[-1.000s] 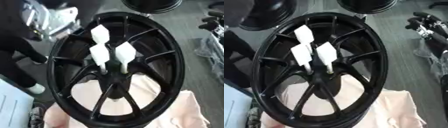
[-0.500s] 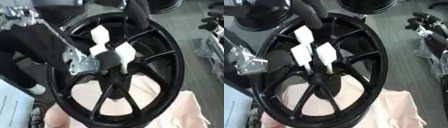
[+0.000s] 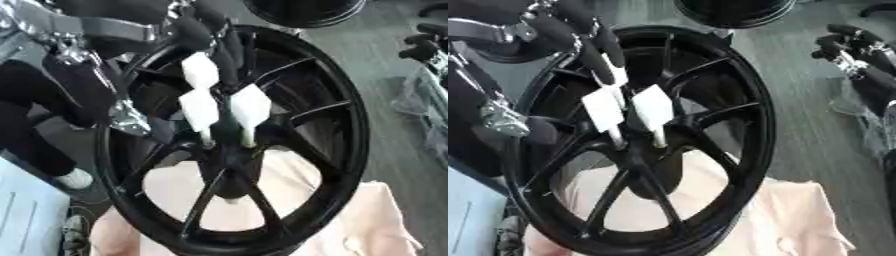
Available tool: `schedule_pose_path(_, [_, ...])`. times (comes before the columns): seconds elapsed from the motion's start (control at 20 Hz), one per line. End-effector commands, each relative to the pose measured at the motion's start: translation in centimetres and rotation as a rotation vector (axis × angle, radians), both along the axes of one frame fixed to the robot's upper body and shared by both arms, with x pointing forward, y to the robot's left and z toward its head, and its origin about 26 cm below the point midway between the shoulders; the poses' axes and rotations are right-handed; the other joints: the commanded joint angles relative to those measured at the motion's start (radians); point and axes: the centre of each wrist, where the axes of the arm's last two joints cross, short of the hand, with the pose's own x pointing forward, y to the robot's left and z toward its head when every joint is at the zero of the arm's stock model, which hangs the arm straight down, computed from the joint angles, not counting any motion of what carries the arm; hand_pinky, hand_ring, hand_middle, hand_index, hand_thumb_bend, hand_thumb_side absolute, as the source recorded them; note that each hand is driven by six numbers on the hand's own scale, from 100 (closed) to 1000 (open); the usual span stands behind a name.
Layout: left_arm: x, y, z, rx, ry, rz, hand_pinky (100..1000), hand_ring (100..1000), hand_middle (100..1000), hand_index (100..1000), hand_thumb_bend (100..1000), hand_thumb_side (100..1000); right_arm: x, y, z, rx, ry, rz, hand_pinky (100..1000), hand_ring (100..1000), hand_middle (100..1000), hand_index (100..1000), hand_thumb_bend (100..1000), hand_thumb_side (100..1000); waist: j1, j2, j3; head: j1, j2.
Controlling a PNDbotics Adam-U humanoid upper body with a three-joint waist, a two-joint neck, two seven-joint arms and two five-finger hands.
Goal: Pull the pin out of the wheel hub.
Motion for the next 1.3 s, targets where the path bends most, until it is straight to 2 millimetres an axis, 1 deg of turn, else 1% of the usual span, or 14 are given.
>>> schedule_pose_path(0.05, [0.4,1.1,1.5,0.021,-0.017,0.027,879,852,778,804,534,100,-0.1,-0.5,1.5,-0.037,-0.026,-0.006,975,731,728,852,389,367,-0.008,-0.022,0.0,0.002,-0.003])
schedule_pose_path(0.2, [0.6,1.5,2.3,0.033,-0.001,0.048,871,846,769,798,568,100,-0.1,-0.4,1.4,-0.04,-0.024,-0.004,975,731,728,852,390,367,-0.009,-0.022,0.001,0.001,-0.001])
schedule_pose_path(0.4, [1.4,1.6,2.4,0.051,0.038,0.076,849,813,727,786,508,100,-0.1,-0.5,1.4,-0.039,-0.023,-0.005,975,731,728,852,389,368,-0.01,-0.022,0.0,0.005,0.0])
schedule_pose_path(0.45, [1.7,1.5,2.2,0.046,0.055,0.077,828,781,705,792,468,100,0.0,-0.4,1.4,-0.039,-0.023,-0.004,975,731,728,852,389,368,-0.01,-0.022,-0.001,0.006,0.001])
schedule_pose_path(0.5, [2.0,1.5,2.1,0.04,0.073,0.079,812,750,691,801,457,100,0.0,-0.4,1.3,-0.039,-0.022,-0.004,975,731,728,852,389,368,-0.01,-0.022,-0.001,0.006,0.001])
schedule_pose_path(0.55, [2.2,1.5,1.9,0.035,0.091,0.079,807,742,689,806,451,100,0.0,-0.4,1.4,-0.039,-0.022,-0.002,975,731,728,852,389,368,-0.01,-0.021,-0.002,0.006,0.001])
schedule_pose_path(0.65, [2.5,1.4,1.7,0.03,0.113,0.08,788,687,687,812,440,100,0.0,-0.4,1.4,-0.039,-0.022,0.0,975,731,728,852,387,367,-0.01,-0.02,-0.004,0.002,0.001])
schedule_pose_path(0.7, [2.6,1.4,1.6,0.029,0.118,0.081,787,683,691,813,445,100,0.0,-0.3,1.4,-0.039,-0.022,0.0,975,731,728,852,390,368,-0.01,-0.02,-0.004,0.001,0.002])
schedule_pose_path(0.95, [3.1,1.6,1.5,0.026,0.122,0.101,796,708,713,812,457,100,0.1,-0.2,1.4,-0.043,-0.021,0.006,975,731,728,852,390,369,-0.01,-0.018,-0.006,-0.003,0.004])
schedule_pose_path(1.1, [3.4,1.9,1.8,0.014,0.115,0.121,812,753,743,814,484,100,0.1,-0.2,1.3,-0.044,-0.02,0.007,975,730,727,852,390,370,-0.011,-0.018,-0.006,-0.004,0.006])
schedule_pose_path(1.3, [4.6,2.3,2.2,-0.019,0.117,0.165,820,778,763,823,497,100,0.2,-0.2,1.2,-0.047,-0.019,0.01,975,730,728,852,391,371,-0.014,-0.016,-0.005,-0.004,0.008])
